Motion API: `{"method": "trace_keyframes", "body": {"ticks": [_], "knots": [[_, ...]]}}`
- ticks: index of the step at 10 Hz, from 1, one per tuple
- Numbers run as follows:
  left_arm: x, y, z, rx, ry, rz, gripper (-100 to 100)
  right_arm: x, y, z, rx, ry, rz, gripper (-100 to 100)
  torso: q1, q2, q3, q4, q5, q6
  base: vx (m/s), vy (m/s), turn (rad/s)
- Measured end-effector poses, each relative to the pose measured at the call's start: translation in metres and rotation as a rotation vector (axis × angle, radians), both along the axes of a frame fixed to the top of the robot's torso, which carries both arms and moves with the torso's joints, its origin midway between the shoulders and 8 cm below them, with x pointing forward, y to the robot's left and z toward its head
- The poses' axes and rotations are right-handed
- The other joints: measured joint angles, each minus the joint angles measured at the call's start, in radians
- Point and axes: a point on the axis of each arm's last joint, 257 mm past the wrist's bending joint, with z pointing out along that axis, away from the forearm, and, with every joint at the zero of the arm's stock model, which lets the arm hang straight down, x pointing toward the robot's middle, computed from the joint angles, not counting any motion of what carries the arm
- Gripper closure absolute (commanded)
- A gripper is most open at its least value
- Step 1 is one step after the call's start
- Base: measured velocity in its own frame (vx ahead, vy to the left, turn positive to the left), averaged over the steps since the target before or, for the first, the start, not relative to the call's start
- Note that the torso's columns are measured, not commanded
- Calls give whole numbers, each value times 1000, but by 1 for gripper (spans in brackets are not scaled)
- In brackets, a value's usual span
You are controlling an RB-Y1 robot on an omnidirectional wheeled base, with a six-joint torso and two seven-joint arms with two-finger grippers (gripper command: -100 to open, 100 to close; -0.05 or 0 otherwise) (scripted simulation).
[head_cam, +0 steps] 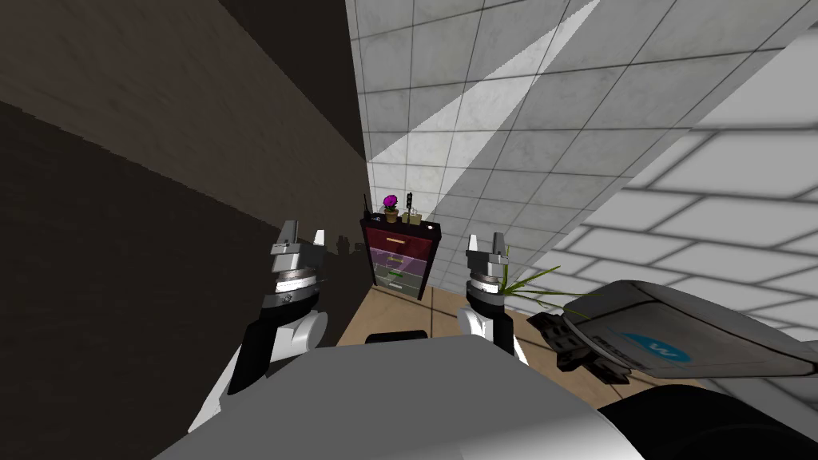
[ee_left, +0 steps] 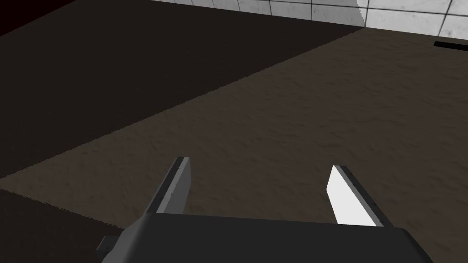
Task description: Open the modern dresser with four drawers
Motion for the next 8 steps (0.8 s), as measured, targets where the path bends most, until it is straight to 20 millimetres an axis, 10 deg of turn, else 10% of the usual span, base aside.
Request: {"method": "trace_keyframes", "body": {"ticks": [8], "knots": [[0, 0, 0, 0, 0, 0, 0, 0, 0, 0, 0, 0, 0, 0, 0, 544, -1087, 544, 0, 0, 0, 0, 0]]}}
